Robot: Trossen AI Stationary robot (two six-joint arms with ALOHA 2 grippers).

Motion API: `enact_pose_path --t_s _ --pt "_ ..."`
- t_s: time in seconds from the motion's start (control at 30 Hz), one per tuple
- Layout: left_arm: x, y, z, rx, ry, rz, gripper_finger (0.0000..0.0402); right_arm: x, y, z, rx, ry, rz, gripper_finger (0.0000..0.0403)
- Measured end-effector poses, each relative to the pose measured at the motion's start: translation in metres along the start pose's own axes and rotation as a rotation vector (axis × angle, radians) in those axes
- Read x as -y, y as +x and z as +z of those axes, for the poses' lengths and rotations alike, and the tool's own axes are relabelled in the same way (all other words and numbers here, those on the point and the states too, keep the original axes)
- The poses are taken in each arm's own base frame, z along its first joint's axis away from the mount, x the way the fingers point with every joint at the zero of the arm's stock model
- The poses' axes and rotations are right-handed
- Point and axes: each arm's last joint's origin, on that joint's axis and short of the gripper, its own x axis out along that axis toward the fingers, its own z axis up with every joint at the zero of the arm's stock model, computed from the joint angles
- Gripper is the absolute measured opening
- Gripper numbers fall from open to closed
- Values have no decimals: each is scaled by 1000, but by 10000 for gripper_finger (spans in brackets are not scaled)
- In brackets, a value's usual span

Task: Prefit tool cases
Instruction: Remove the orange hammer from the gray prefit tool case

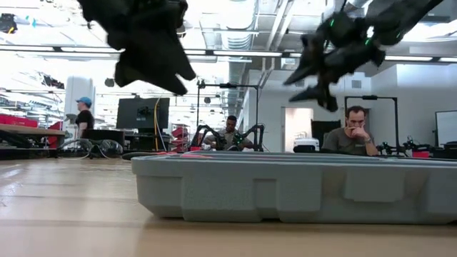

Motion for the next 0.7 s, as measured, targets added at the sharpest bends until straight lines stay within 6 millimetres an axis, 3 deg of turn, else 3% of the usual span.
enact_pose_path --t_s 0.17,0.27,0.37,0.53,0.6,0.7 --pt "-18 10 19 -12 74 12 148 -53 -6 -45 -89 -119 -14 155" --pt "-28 14 29 -28 140 4 144 -76 -3 -82 -166 -143 -90 128" --pt "-35 16 32 -74 191 -25 116 -93 1 -119 -191 -132 -173 101" --pt "-32 17 33 -86 275 -98 14 -107 13 -172 -208 -85 -270 36" --pt "-31 20 33 -87 302 -129 9 -108 20 -192 -215 -66 -305 11" --pt "-30 33 26 -132 324 -169 3 -109 34 -219 -238 -26 -312 10"
